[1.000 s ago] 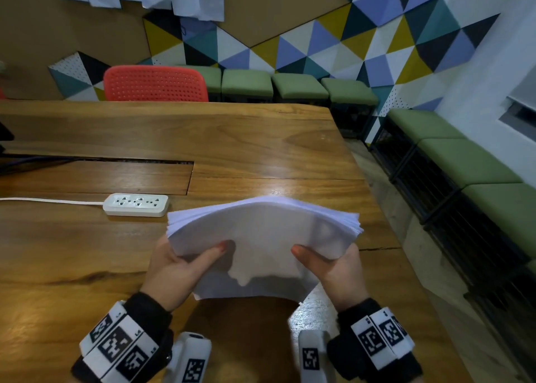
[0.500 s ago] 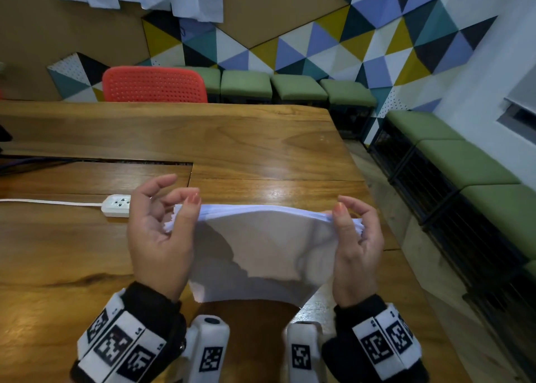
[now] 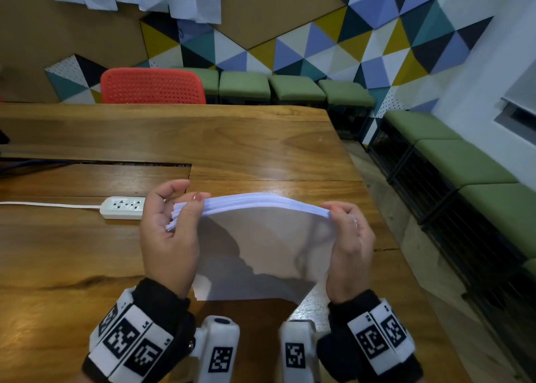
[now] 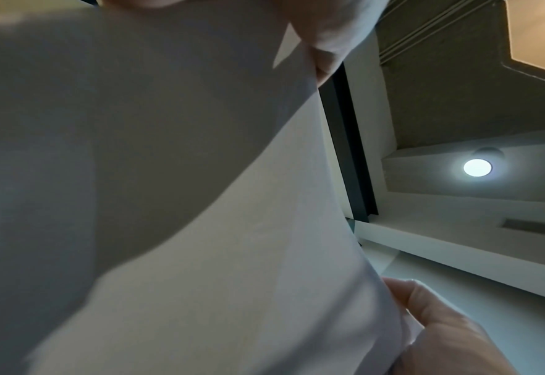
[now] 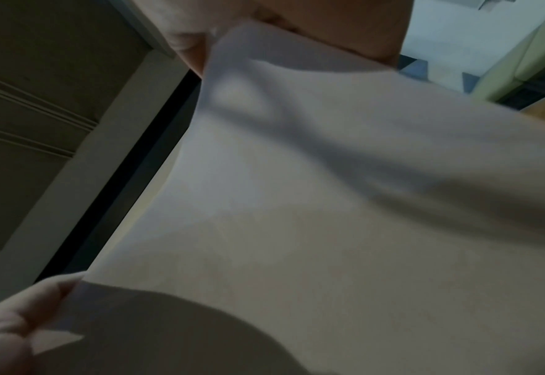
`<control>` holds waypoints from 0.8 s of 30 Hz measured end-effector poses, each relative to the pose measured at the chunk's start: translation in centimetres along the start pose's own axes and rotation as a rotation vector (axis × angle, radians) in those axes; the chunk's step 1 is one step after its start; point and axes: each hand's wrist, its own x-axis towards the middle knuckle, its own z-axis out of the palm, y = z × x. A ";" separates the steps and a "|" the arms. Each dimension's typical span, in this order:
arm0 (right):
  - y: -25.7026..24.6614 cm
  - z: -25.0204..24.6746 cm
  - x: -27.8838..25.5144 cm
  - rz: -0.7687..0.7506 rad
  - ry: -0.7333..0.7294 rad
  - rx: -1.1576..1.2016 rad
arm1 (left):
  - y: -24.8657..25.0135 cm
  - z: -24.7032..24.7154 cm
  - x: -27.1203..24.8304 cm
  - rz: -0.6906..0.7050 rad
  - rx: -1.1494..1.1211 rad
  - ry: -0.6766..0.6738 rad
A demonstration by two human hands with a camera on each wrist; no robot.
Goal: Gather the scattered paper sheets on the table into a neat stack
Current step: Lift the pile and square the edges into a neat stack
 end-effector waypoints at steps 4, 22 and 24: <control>-0.1 0.2 0.1 0.036 -0.019 0.041 | -0.2 0.2 0.2 -0.019 0.026 -0.011; -0.4 -0.3 0.7 -0.050 -0.097 0.033 | 0.0 -0.4 1.3 -0.090 -0.020 -0.057; 0.0 -1.0 0.5 -0.066 -0.195 0.044 | -0.2 -1.2 1.3 -0.097 -0.054 -0.156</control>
